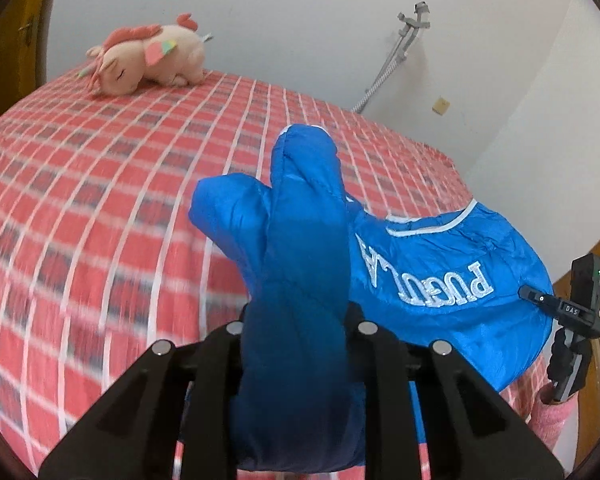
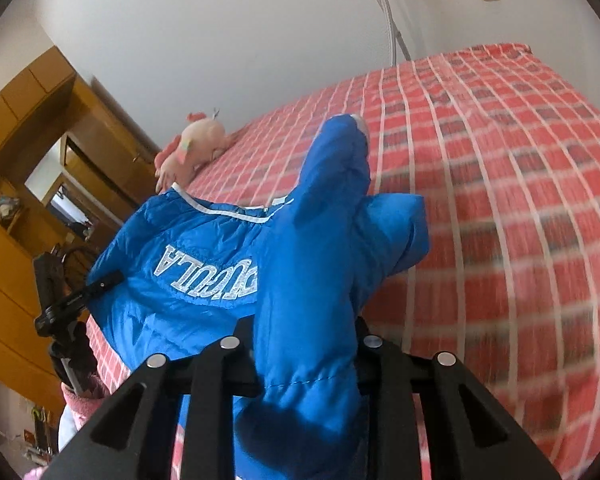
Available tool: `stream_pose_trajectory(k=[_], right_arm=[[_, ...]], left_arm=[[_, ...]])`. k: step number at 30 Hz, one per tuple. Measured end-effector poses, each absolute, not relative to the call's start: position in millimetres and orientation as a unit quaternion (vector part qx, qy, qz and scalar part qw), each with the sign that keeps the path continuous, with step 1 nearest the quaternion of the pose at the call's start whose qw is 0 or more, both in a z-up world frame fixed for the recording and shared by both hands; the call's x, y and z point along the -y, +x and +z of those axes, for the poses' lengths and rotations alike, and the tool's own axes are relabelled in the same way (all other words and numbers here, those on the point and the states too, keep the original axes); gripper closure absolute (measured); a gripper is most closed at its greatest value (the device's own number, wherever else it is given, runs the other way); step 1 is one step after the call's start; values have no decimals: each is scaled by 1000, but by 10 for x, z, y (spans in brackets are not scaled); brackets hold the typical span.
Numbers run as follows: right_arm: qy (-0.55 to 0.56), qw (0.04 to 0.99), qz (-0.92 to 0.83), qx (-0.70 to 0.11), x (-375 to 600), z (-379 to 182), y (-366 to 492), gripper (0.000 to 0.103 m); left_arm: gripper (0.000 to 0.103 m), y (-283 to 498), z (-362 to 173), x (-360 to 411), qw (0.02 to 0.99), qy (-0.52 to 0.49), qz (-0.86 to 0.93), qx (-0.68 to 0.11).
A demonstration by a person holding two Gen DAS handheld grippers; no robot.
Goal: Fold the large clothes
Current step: 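Grasp a sleeve with the left tool and fold it across the back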
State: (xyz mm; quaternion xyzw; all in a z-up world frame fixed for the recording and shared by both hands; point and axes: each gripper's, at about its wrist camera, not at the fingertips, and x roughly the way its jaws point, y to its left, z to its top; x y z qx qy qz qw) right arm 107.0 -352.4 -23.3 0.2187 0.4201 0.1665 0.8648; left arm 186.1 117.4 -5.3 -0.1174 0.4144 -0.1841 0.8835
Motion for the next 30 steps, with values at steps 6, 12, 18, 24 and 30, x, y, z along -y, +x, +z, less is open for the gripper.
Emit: stream_pose_trajectory(k=[6,12,18,24,30], right_arm=[[218,863,145,-431,3499,-505,892,74],[232,862,128,-431,3538,-879,898,67],[228,880,118,-400,3509,-1055,843,61],[222,887,107,-391,3484,-1043,800,57],[192,905,56,-375,3493,-812,504,46]], left_arm=[[76,1648,-415,-1288,883,-115,-164,-425],[60,1599,-736,-1288,894,-100,-143,-413],[55,1517,-824,-1184,912,-69,-118,-387],[54,1520,-818,-1200,912,-73,-117,-386],[38,1395,-671,-1392,909,-102,-114,-387]])
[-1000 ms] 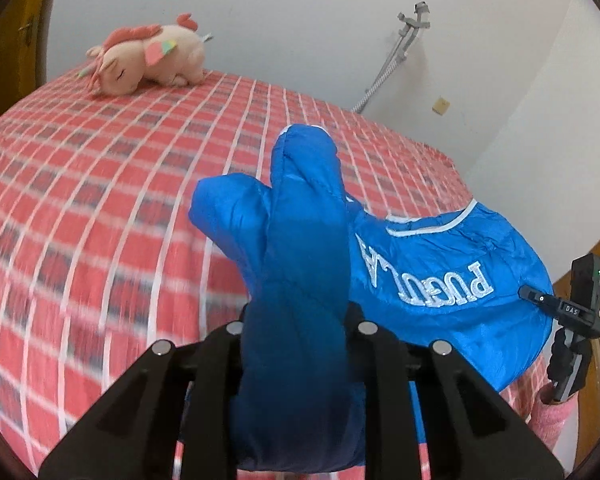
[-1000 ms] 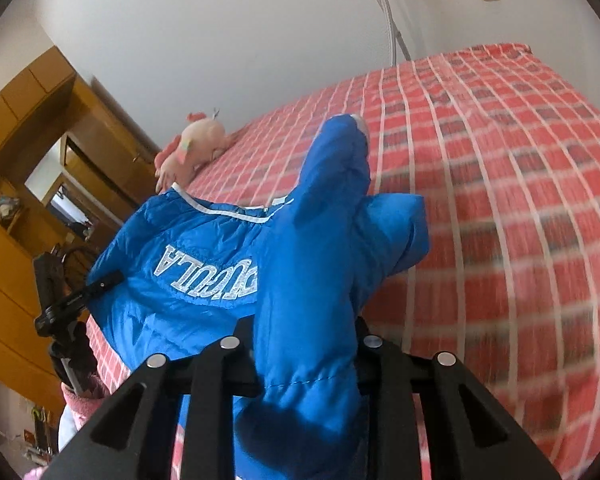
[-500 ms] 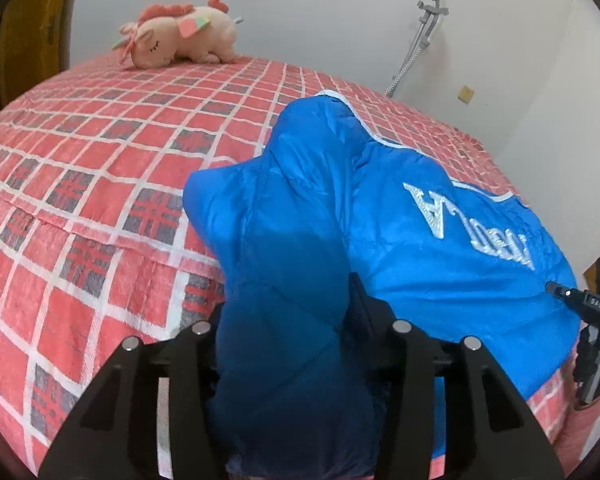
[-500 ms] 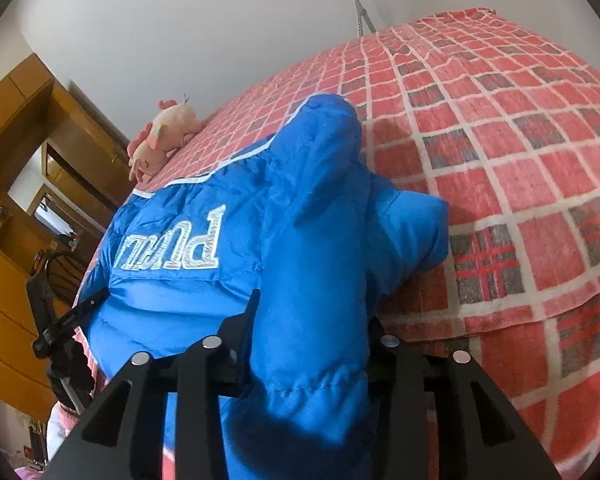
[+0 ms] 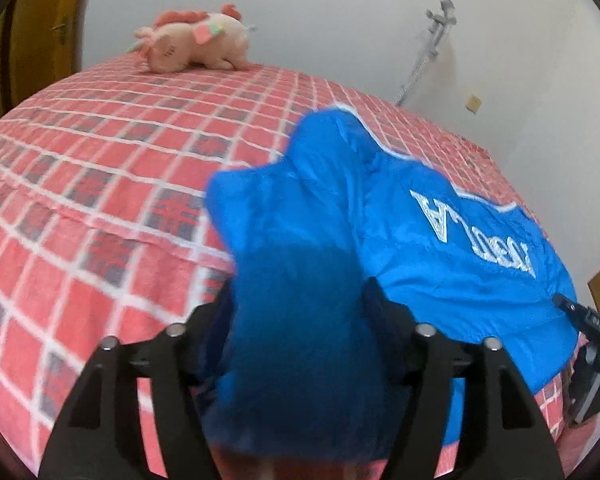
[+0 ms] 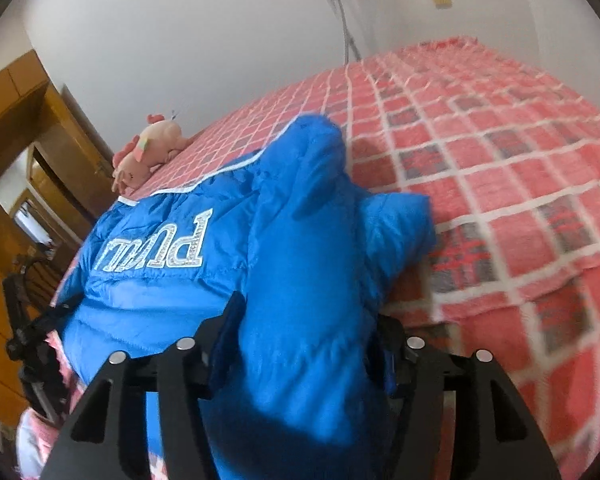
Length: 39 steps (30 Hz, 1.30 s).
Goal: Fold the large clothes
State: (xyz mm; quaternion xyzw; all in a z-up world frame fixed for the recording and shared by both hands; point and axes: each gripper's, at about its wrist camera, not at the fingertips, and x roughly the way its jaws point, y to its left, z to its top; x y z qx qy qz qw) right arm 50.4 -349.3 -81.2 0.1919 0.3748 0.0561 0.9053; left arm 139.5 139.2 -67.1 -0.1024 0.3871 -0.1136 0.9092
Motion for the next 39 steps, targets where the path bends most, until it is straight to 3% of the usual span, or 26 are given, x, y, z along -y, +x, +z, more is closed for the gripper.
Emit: stream_pose_trajectory(k=[5,10,19,36,39], right_arm=[[144,931,8,-335,3400,-465,149,49],[94,945,24,-311,3062,-272,84,55],[71,930,14,-360,2939,-620,342,71],[93,927,20,-362,2963,-825,337,69],[92,927,22,-364,2959,-794,333,68]], left_arm=[[38,1122,-371,-1468,925,-94,-95,-356],[38,966,-151,-1053,936,-51,-107,-331],[38,1187,-586,-607,925,8,-97,-366],[38,1150,-643,-628,921,-4,-101,-377],[32,973,-504,-746,921,-24,-99,-377]])
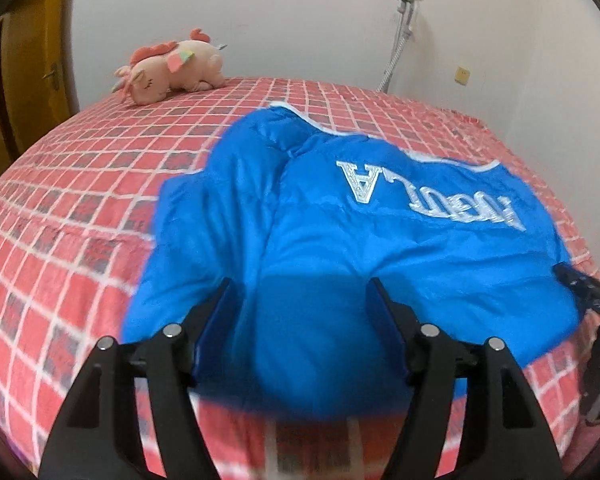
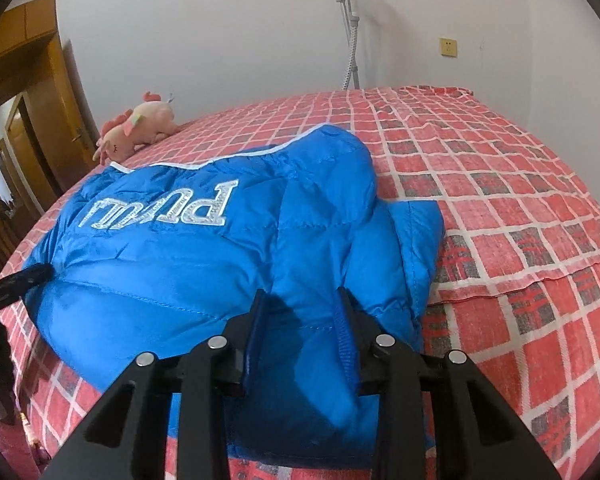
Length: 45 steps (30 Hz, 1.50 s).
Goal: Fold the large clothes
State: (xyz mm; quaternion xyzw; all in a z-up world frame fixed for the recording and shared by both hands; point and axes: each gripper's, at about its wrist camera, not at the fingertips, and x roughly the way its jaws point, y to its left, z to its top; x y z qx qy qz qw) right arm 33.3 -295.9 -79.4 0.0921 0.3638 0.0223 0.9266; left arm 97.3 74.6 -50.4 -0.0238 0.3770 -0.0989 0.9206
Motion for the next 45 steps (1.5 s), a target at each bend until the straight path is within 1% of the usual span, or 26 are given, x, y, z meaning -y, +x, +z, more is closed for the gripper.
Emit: stream_pose_trajectory(k=[1,4,7,11,16,21,25,38,45], right_arm=[[91,926,24,-365,2960,-786,331,67],[87,926,25,-366,2947,-777,336,65],[84,926,25,-367,2942,-774,338,64],[85,926,27,-367,2936,-775,340,64],[82,927,29,-366,2922,-777,326,64],[80,927,27,-366,2911,-774,319,64],[80,926,28,-367,2922,-776,322,64],[74,926,13,-369,2881,-795,381,64],[73,928,7,-364,2854,-809,399,63]], left_arm=[[28,897,-460,-808,921,-32,-94,-378],[24,727,-419,-994,914,-53,-73,-395],[23,644,-481,-1130,903,-67,-46,-421],[21,597,-618,-1284,880,-124,-64,-454],[15,697,-684,-1355,878,-156,-62,-449],[14,910,-809,-1488,866,-217,-66,-445],[11,1085,-909,-1513,864,-237,-73,-439],[11,1460,-879,-1312,884,-179,-43,-429],[9,1605,-900,-1260,893,-162,-42,-418]])
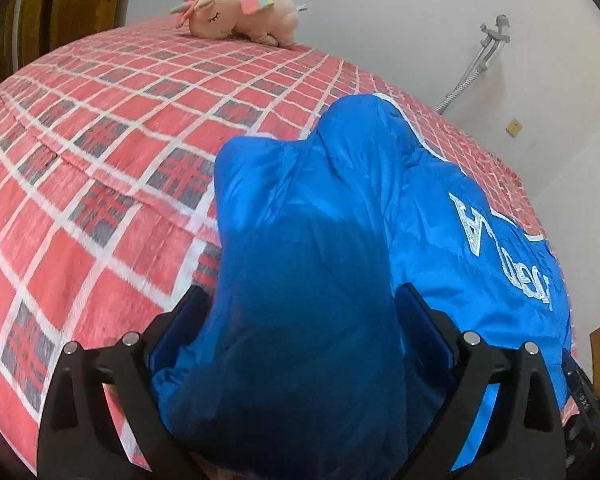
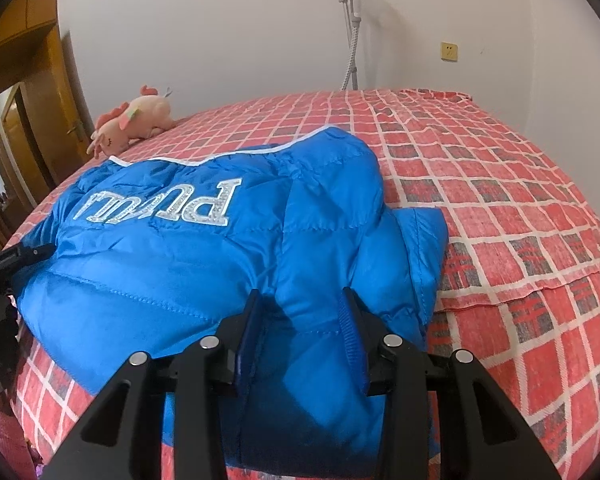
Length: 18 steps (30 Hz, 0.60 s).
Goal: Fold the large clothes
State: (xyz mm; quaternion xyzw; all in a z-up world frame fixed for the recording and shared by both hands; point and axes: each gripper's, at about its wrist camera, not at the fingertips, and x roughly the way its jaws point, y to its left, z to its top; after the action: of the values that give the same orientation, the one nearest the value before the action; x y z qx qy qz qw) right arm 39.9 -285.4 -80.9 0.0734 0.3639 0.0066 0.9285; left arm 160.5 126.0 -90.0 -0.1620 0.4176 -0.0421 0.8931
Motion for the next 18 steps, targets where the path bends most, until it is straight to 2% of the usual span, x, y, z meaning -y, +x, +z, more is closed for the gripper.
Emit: stream_pose_trajectory(k=[1,3,5,7,18], right_arm=[[72,929,5,-363,2847,-809,400,63],[69,930,3,-362,2834,-810,410,62],[67,930,1,-362,2828,-811,422,62],[68,930,0,-362,2826,-813,425,62],[61,930,-4,-363,2799,-820,456,61]], left_arm=[[9,1590,-900,-1245,896,-158,-39,-413],[17,1548,-884,-1219,898,-158,-41,-408],[40,1474,-840,-1201,897,-169,-45,-407],[47,1411,-781,-1144,902,-158,-44,-400],[52,1369,-797,-1068,912,-138,-40,-383]])
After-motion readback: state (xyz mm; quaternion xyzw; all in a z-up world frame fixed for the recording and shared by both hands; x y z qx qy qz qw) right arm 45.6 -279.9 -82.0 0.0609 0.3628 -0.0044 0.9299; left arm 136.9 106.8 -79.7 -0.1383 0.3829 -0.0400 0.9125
